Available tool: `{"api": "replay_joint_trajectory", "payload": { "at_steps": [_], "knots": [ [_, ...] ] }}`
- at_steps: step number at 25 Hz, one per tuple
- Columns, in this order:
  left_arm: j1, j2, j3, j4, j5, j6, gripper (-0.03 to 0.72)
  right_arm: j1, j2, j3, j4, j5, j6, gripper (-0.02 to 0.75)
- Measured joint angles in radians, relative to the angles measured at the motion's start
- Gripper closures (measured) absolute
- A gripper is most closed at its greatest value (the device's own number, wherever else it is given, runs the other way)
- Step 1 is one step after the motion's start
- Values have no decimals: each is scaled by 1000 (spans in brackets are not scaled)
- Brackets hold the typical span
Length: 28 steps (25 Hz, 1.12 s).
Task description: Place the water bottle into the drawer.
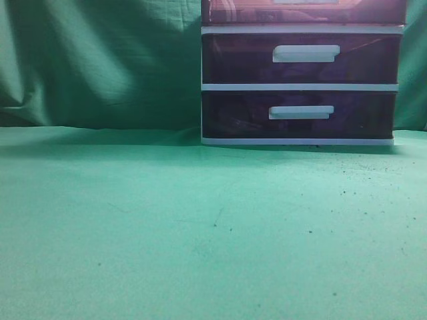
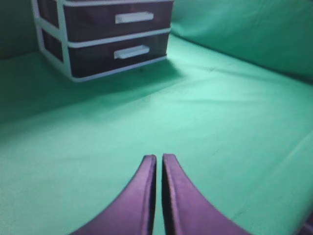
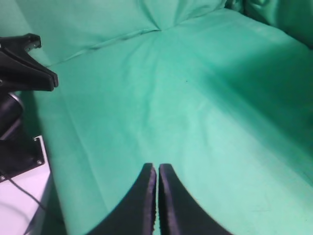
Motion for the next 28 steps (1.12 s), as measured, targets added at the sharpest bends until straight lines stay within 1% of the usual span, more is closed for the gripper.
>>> {"api": "replay_joint_trajectory", "payload": {
  "at_steps": [3, 5, 10, 13, 17, 23, 26, 28],
  "knots": [
    [0, 0, 62, 42, -31, 0, 688, 0, -88, 146, 96, -115, -122, 738],
    [0, 0, 100, 49, -62, 0, 688, 0, -135, 218, 145, -170, -195, 738],
    [0, 0, 183, 49, -104, 0, 688, 0, -164, 312, 174, -250, -241, 738],
    [0, 0, 220, 49, -121, 0, 688, 0, -153, 336, 196, -250, -248, 738],
    [0, 0, 230, 49, -123, 0, 688, 0, -142, 365, 218, -245, -250, 738],
    [0, 0, 232, 49, -130, 0, 688, 0, -142, 368, 220, -173, -250, 738],
    [0, 0, 233, 49, -130, 0, 688, 0, -141, 368, 215, -173, -258, 738],
    [0, 0, 233, 49, -130, 0, 688, 0, -141, 369, 190, -197, -272, 738]
  ]
}}
